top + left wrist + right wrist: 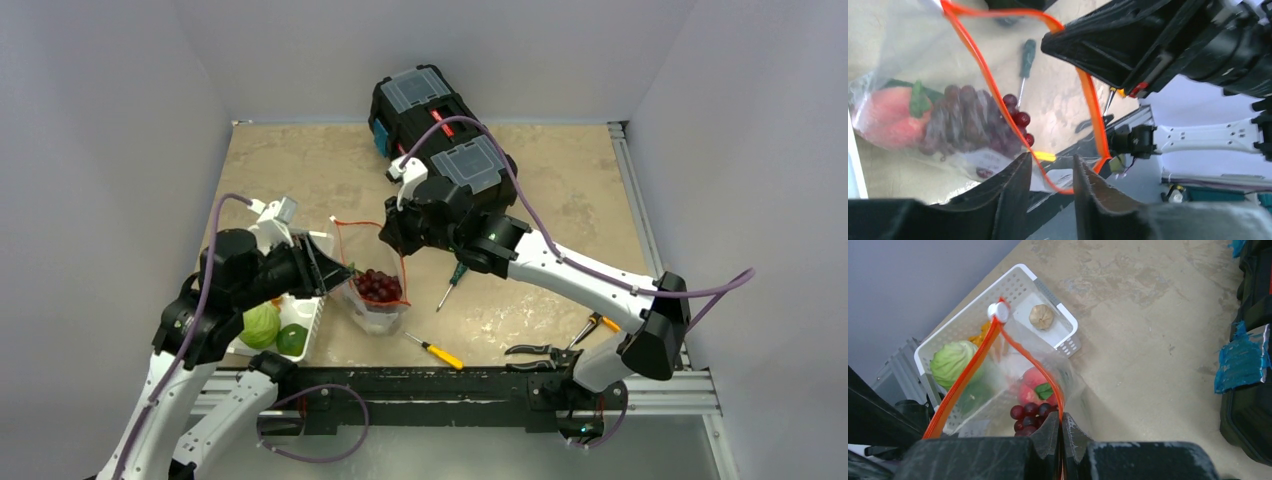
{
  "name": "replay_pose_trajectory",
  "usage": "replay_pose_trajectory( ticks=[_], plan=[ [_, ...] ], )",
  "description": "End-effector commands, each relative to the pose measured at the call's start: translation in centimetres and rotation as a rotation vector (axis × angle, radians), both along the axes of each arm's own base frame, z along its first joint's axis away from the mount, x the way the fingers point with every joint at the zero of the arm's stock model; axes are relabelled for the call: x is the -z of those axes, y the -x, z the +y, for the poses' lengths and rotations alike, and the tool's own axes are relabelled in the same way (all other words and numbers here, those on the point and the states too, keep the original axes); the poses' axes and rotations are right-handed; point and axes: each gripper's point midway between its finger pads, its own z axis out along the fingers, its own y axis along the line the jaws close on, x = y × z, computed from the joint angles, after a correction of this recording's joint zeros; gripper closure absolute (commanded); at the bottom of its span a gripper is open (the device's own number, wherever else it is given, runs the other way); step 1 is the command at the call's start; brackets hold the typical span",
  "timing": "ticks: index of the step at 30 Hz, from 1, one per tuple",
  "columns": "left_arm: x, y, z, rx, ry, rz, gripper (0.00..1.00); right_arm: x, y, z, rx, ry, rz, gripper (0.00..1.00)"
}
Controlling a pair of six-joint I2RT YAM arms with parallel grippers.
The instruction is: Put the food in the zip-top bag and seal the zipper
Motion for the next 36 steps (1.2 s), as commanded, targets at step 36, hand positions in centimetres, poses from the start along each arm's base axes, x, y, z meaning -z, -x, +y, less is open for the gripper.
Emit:
replay_pose_trajectory(
  ticks=[36],
  plan=[
    [12.7,-14.5,17.9,-0.438,-0.604,0.334,0.34,-5.1,0.0,-1.1,0.026,-0.100,-0.079,1.00]
  ],
)
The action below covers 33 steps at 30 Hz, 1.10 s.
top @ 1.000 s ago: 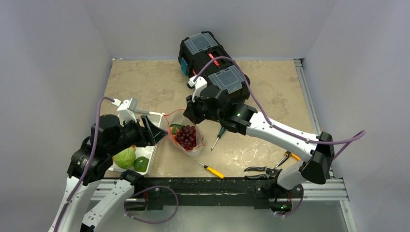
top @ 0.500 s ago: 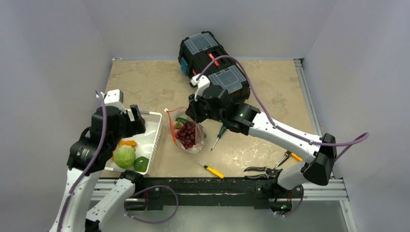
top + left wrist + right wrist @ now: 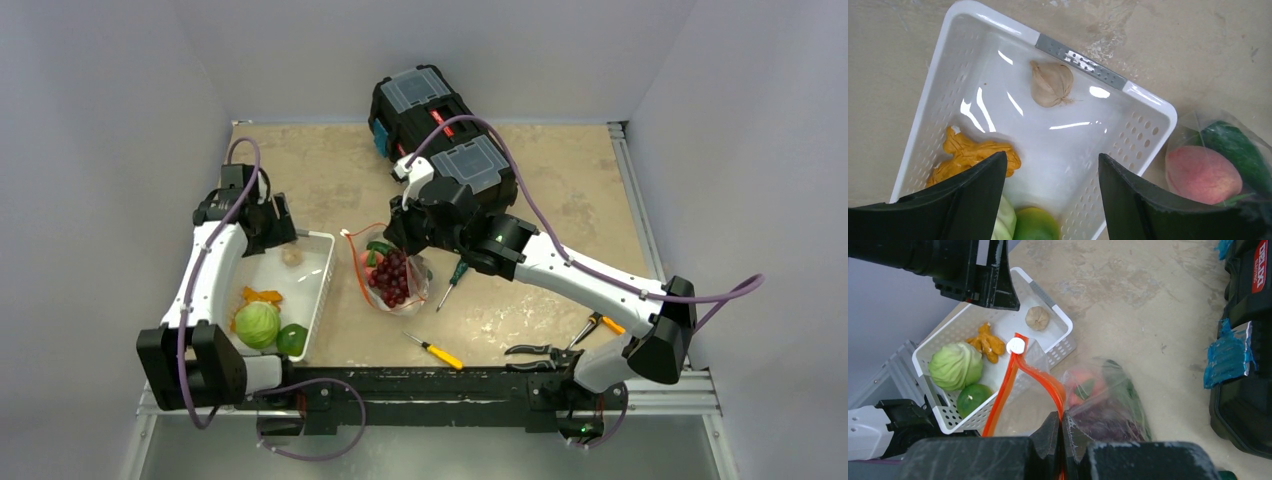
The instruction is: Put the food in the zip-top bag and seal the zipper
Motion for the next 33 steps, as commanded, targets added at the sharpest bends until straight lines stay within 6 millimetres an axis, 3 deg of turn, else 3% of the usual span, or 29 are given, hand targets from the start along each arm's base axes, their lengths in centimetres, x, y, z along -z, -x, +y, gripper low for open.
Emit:
replay_pose_trajectory(
  ticks=[1,10,16,22,26,33],
  plan=[
    [1.1,-1.6,-0.4,0.049,0.095,-0.011,0.35,-4.1,-0.1,0.2,-0.005,-0.098,-0.060,1.00],
    [4.9,-1.8,-0.3,0.039,0.103,0.104,0.37,-5.1,0.5,0.1,-0.020,-0.142,-0.063,1.00],
    [5.9,-2.4,0.6,0.014,0.068,0.116,0.39,-5.7,1.0,-0.8,-0.015,-0.160,-0.074,1.00],
    [6.9,-3.6,0.6,0.042,0.081,0.155,0.34,-6.1,1.1,-0.4,-0.033,-0.171,-0.073,1.00],
    [8.8,-3.3,0.7,0.059,0.079,0.192,0.34,-6.4,1.1,0.0,-0.043,-0.175,-0.070,1.00],
    [9.7,-3.4,0.8,0.048,0.078,0.206,0.38,-6.4,1.1,0.2,-0.044,-0.177,-0.065,1.00]
  ],
)
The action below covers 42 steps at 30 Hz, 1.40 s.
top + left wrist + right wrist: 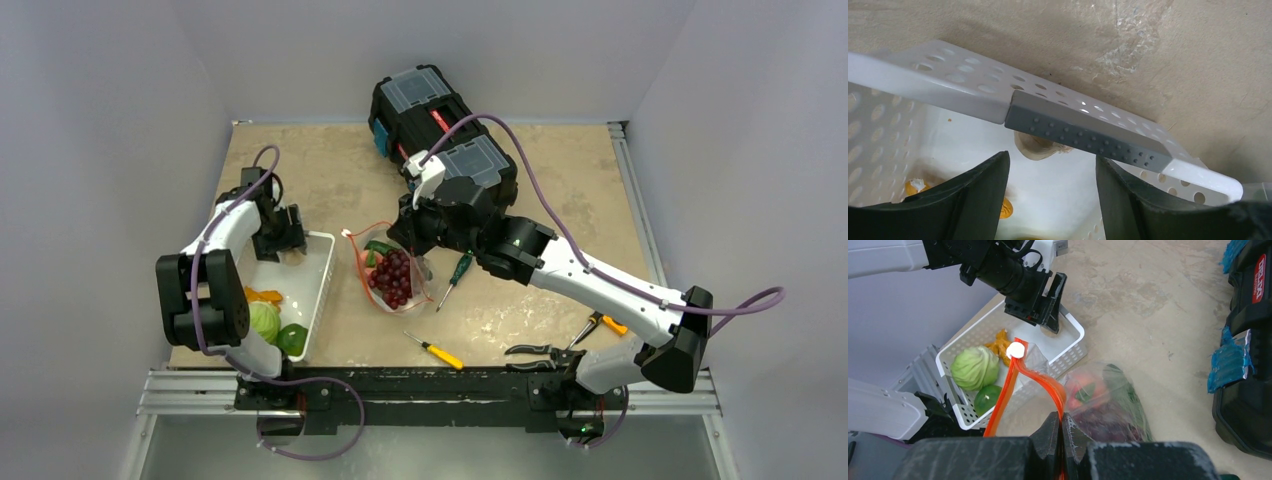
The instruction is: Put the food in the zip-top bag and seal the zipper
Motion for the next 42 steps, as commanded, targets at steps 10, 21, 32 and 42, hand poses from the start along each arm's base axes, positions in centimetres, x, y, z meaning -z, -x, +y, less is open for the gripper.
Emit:
replay_pose_trajectory(
  ticks=[10,21,32,42],
  plan=[
    [1.1,-0.7,0.6,0.000,-0.016,0.016,0.46,-4.0,0.0,1.0,-0.017,-0.122,-0.036,1.00],
    [0.9,-0.7,0.8,0.001,-0.020,0.021,0.61,-4.0,0.0,0.9,-0.008,-0.131,-0.028,1.00],
    [-0.5,-0.7,1.0,-0.016,-0.042,-0.013,0.79,-3.8,-0.1,1.0,-0.004,-0.121,-0.021,1.00],
    [-3.8,0.0,-1.0,0.012,-0.028,-0.107,0.81,-3.3,-0.4,1.3,0.000,-0.105,-0.015,1.00]
  ],
)
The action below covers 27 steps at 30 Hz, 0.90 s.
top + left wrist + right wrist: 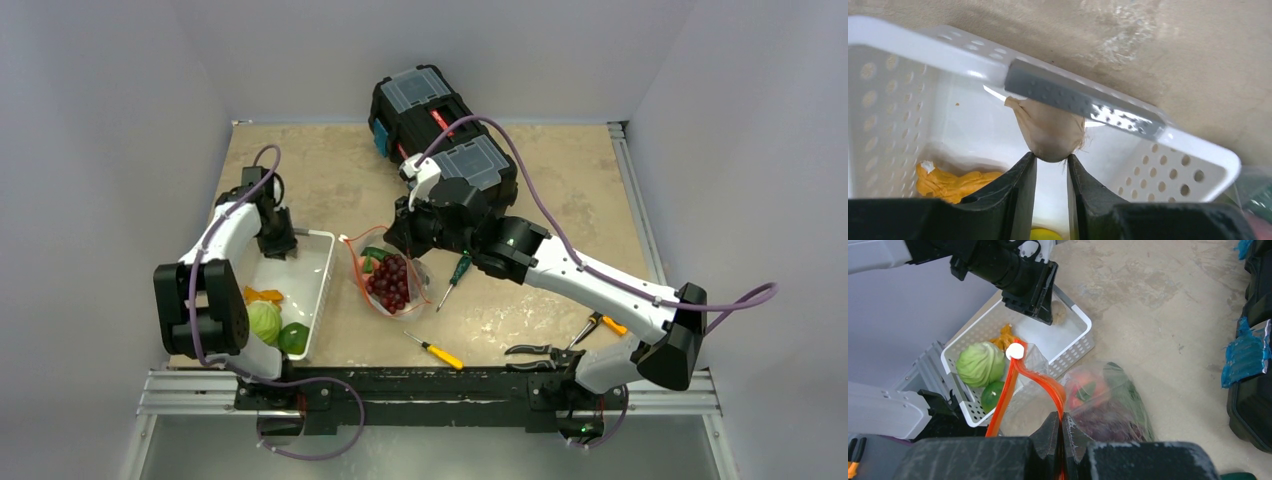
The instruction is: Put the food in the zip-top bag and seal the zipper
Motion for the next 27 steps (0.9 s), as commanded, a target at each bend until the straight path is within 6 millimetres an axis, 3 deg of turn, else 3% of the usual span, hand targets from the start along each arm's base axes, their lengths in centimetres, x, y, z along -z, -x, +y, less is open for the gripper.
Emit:
replay_pose_trajectory(
  ticks=[1,10,12,16,18,22,27],
  plan=[
    [-3.8,-0.5,-1.4,0.022,0.003,-0.138,0.81,-4.1,-0.6,0.7,0.009,-0.101,-0.058,1.00],
    [-7.4,1.0,-2.8,0.075,-0.083,-0.266,0.81,-3.6,-0.9,1.1,0.008,-0.079,-0.050,1.00],
    [-7.5,1.1,-2.8,0.070,-0.088,-0.277,0.76,-3.7,-1.0,1.1,0.010,-0.077,-0.053,1.00],
    [-6.9,0.9,-2.9,0.069,-0.082,-0.249,0.51,-4.1,-1.1,1.2,0.012,-0.085,-0.059,1.00],
    [-6.3,0.7,-3.2,0.077,-0.066,-0.226,0.43,-4.2,-1.1,1.2,0.011,-0.087,-0.059,1.00],
    [-4.8,0.4,-4.1,0.101,-0.015,-0.182,0.34,-4.1,-1.0,1.1,0.013,-0.087,-0.059,1.00],
    [-3.0,-0.6,-5.0,0.115,0.042,-0.124,0.30,-4.1,-0.8,0.9,0.010,-0.090,-0.059,1.00]
  ],
)
